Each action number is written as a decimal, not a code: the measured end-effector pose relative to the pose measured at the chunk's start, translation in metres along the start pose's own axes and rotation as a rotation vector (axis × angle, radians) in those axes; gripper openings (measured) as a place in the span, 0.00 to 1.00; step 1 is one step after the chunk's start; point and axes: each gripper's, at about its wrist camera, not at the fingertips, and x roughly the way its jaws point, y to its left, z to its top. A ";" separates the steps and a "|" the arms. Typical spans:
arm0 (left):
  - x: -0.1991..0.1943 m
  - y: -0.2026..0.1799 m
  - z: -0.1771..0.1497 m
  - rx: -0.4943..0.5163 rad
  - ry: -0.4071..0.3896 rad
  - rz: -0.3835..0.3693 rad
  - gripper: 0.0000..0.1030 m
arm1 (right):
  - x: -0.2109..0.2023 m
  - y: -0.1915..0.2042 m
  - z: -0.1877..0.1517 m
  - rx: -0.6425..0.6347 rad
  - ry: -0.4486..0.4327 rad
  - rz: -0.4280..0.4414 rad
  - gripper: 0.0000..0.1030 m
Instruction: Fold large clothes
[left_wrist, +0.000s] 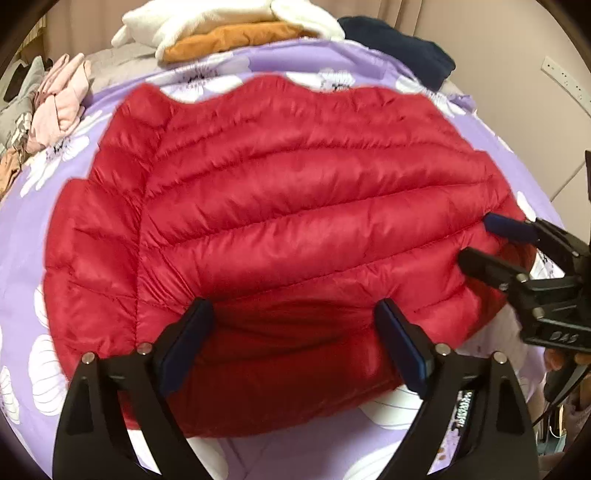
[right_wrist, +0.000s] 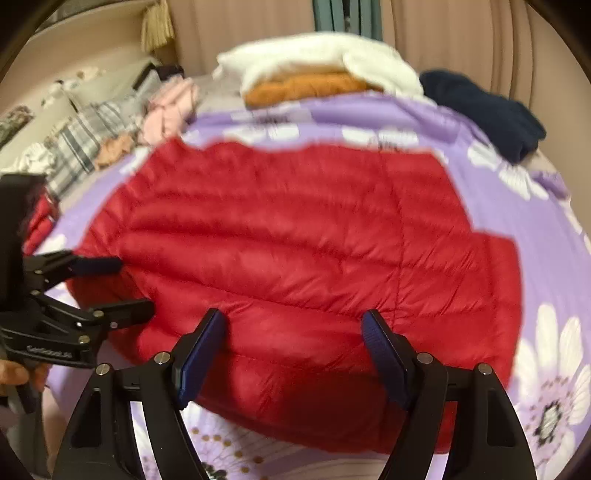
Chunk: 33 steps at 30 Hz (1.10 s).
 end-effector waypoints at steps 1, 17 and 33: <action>0.002 0.000 0.000 0.000 0.002 -0.004 0.91 | 0.005 0.000 -0.002 0.004 0.004 -0.007 0.75; -0.033 0.017 0.009 -0.109 -0.029 -0.111 0.93 | -0.033 -0.022 -0.002 0.187 -0.075 0.192 0.77; 0.005 0.046 0.053 -0.213 0.013 -0.006 0.94 | 0.011 -0.032 0.043 0.168 -0.030 0.026 0.77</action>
